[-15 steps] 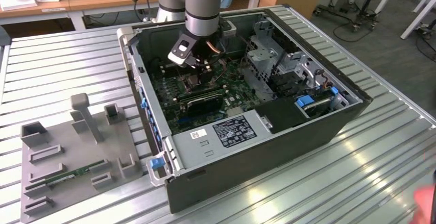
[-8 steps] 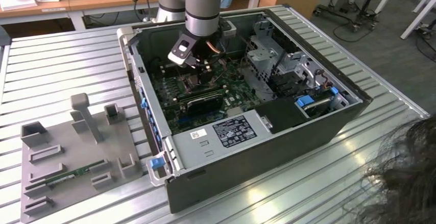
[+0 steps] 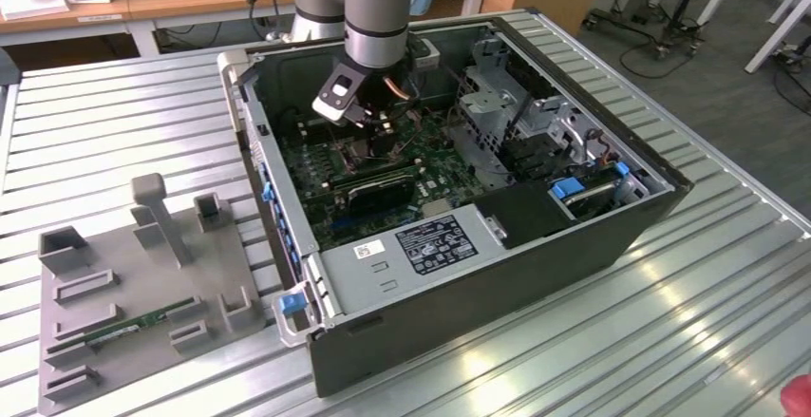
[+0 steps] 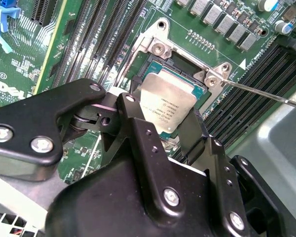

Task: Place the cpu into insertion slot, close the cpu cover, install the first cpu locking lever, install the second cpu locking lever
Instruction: 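Place the cpu into insertion slot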

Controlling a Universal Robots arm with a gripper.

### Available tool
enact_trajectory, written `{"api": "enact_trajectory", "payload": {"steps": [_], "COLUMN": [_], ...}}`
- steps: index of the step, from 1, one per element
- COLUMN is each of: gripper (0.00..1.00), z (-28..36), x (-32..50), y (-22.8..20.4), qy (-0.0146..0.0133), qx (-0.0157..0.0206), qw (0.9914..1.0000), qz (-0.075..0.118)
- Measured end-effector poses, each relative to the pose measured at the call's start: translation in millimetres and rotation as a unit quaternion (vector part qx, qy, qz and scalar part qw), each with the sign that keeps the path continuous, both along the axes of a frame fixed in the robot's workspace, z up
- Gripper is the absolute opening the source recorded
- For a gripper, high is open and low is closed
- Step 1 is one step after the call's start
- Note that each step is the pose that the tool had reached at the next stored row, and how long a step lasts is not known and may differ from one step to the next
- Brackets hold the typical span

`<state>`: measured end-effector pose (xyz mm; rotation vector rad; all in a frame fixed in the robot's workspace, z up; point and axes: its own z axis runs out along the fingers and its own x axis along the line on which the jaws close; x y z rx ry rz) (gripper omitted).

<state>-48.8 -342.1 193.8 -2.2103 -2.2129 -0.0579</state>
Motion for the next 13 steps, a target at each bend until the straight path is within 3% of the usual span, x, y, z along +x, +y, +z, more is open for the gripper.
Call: {"api": "enact_trajectory", "payload": {"steps": [13], "gripper": [0.54], "z": [-0.2], "x": [0.0], "y": [0.0], "qy": [0.0], "qx": [0.0], "qw": [1.0], "qz": [-0.001]}}
